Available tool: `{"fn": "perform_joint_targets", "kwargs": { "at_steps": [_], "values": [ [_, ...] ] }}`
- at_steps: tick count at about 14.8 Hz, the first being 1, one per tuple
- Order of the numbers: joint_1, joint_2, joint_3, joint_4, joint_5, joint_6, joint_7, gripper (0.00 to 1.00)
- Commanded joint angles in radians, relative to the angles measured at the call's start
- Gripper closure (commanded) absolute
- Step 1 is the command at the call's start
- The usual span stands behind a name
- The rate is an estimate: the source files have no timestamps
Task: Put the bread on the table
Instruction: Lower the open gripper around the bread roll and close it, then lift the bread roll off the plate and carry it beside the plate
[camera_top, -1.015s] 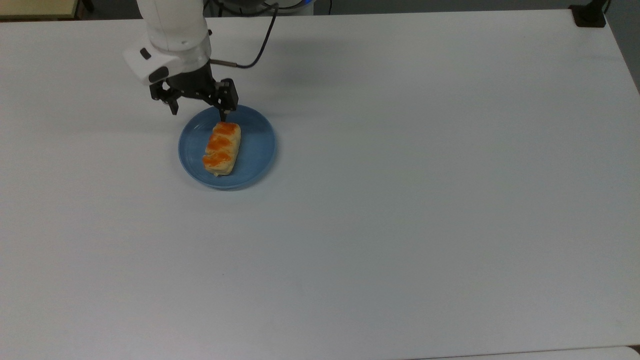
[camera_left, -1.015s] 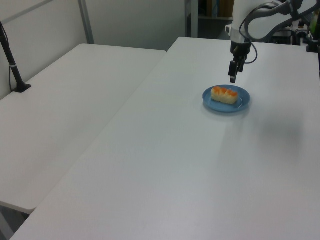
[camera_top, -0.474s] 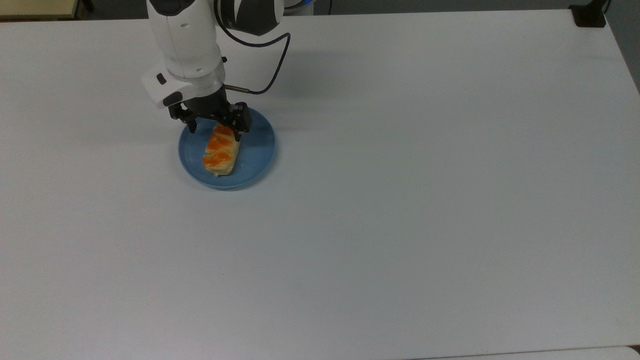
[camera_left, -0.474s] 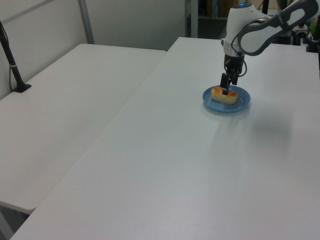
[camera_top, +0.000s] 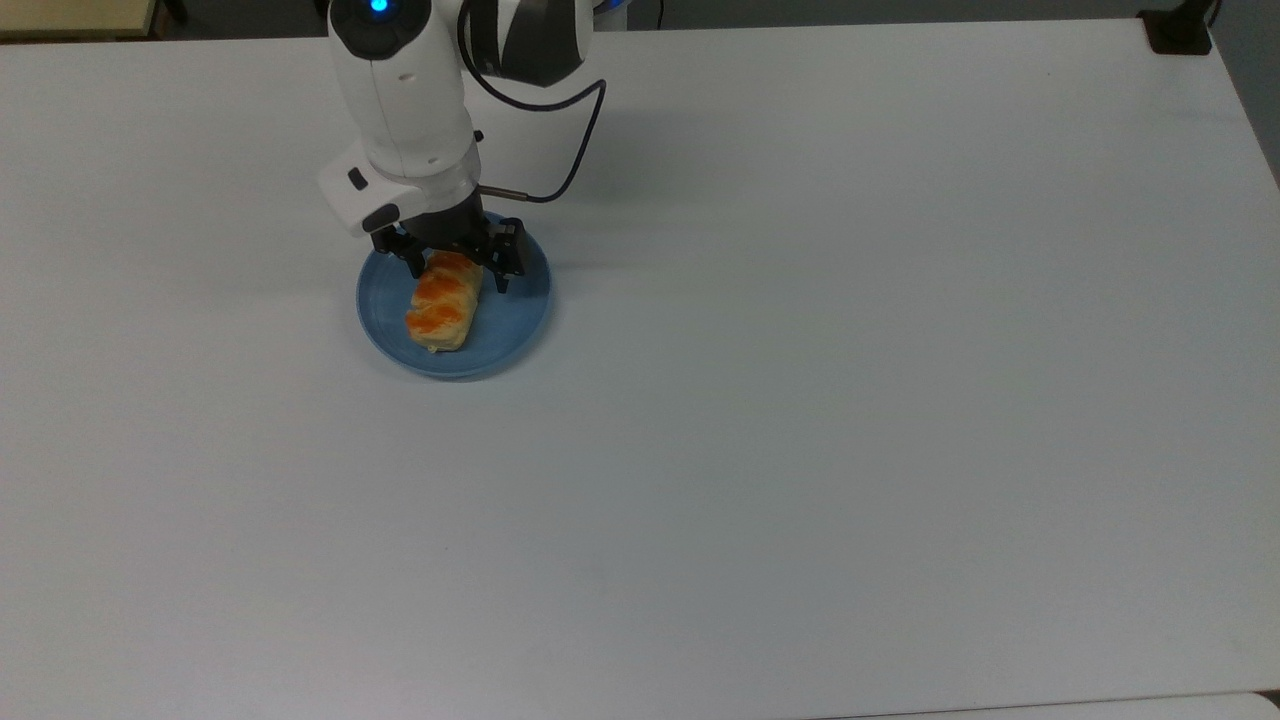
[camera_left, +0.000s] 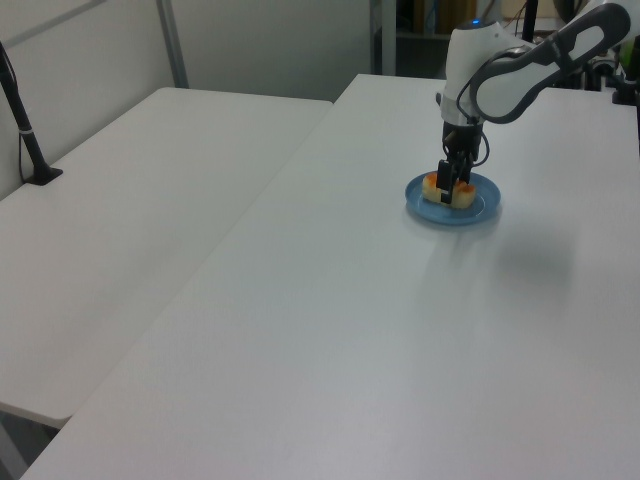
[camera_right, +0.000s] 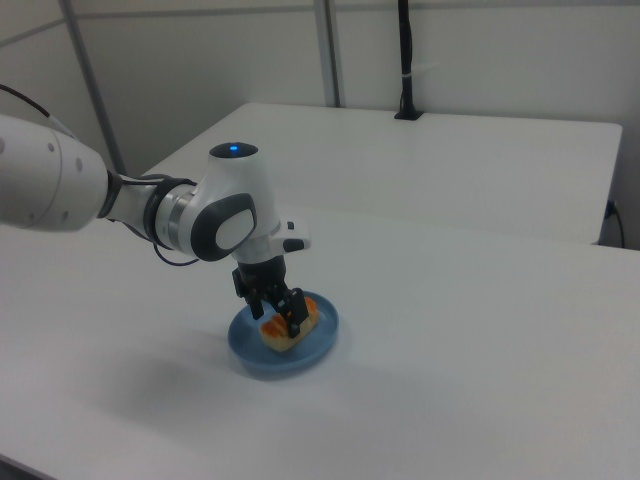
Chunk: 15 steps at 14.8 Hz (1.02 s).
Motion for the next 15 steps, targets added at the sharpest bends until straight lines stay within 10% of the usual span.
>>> {"fn": "perform_joint_targets", "kwargs": {
  "at_steps": [1, 3, 5, 15],
  "values": [
    [0.012, 0.022, 0.002, 0.009, -0.012, 0.027, 0.024, 0.52],
    [0.012, 0.022, 0.004, 0.009, -0.012, 0.024, 0.024, 0.87],
    [0.01, 0.003, 0.004, 0.025, -0.009, 0.006, 0.024, 0.99],
    [0.047, -0.028, 0.182, 0.219, -0.015, -0.281, 0.065, 0.99]
  ]
}}
